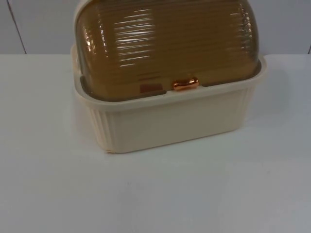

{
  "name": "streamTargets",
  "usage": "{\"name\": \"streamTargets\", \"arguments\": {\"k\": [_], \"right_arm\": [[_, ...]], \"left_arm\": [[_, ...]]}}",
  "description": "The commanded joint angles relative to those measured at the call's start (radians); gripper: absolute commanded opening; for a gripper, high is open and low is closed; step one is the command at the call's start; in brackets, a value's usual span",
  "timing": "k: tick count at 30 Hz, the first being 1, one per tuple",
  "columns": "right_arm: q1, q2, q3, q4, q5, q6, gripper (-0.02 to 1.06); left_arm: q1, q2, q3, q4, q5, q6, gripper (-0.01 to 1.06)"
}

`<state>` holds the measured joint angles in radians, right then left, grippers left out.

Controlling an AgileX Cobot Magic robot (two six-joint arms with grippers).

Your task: Open the box lid with the left hand, place the block into the box with the right hand, then close the box lid with the left hand.

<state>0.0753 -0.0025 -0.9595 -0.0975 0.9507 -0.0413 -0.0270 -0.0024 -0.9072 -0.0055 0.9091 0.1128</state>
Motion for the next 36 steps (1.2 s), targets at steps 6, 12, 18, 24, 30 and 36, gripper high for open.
{"name": "streamTargets", "arguments": {"k": [6, 12, 18, 24, 30, 36], "right_arm": [[0.005, 0.003, 0.148, -0.004, 0.145, 0.056, 1.05], [0.005, 0.003, 0.237, -0.004, 0.158, 0.087, 1.05], [0.005, 0.003, 0.325, -0.004, 0.162, 0.11, 1.05], [0.005, 0.003, 0.425, -0.002, 0.154, 0.134, 1.05], [0.005, 0.003, 0.444, 0.004, 0.13, 0.129, 1.05], [0.005, 0.003, 0.444, 0.004, 0.13, 0.129, 1.05]], "left_arm": [[0.005, 0.002, 0.156, -0.013, 0.156, -0.036, 1.05], [0.005, 0.002, 0.194, -0.01, 0.178, -0.036, 1.05], [0.005, 0.002, 0.236, -0.004, 0.188, -0.036, 1.05], [0.005, 0.002, 0.267, 0.005, 0.2, -0.036, 1.05], [0.005, 0.002, 0.346, 0.005, 0.212, -0.036, 1.05], [0.005, 0.002, 0.405, -0.002, 0.171, -0.06, 1.05]]}}
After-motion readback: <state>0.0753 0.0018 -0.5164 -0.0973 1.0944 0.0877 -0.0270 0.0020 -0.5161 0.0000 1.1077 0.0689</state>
